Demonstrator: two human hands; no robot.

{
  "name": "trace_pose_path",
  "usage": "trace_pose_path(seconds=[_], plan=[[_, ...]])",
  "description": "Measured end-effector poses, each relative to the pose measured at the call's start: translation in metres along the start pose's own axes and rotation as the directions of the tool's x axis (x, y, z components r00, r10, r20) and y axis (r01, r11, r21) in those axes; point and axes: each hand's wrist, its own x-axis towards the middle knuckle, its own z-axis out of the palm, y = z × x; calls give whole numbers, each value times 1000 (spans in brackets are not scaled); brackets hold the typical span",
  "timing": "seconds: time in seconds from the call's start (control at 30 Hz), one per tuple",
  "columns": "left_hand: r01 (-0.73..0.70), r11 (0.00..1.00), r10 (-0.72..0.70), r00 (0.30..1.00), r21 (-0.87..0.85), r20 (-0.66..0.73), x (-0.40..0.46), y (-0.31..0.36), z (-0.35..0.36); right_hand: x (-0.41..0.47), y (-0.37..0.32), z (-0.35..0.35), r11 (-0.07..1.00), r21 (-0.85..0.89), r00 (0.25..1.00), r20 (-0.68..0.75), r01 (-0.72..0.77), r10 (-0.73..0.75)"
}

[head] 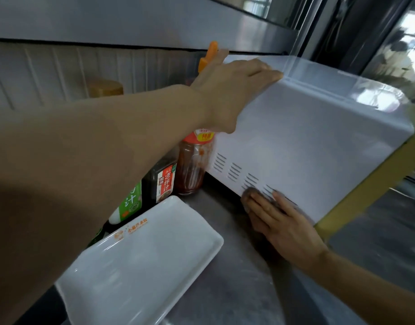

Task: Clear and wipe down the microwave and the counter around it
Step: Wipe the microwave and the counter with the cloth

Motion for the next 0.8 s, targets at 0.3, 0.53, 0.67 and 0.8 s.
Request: trace_pose_path(seconds=[0.3, 0.53, 0.67, 0.8], plan=[[32, 999, -32, 999, -7, -35, 0, 6, 5, 77, -12, -24, 997, -16, 996, -53, -70, 69], [72, 995, -70, 997, -65, 37, 2, 13, -5, -40, -8, 4, 994, 5, 994, 0, -109, 109], [125, 989, -119, 990, -80, 82, -1, 20, -12, -68, -9, 3, 996, 31, 993, 80, -86, 84], [50, 996, -51, 999, -70, -12, 0, 57, -13, -41, -10, -5, 999, 28, 990, 136, -42, 38]])
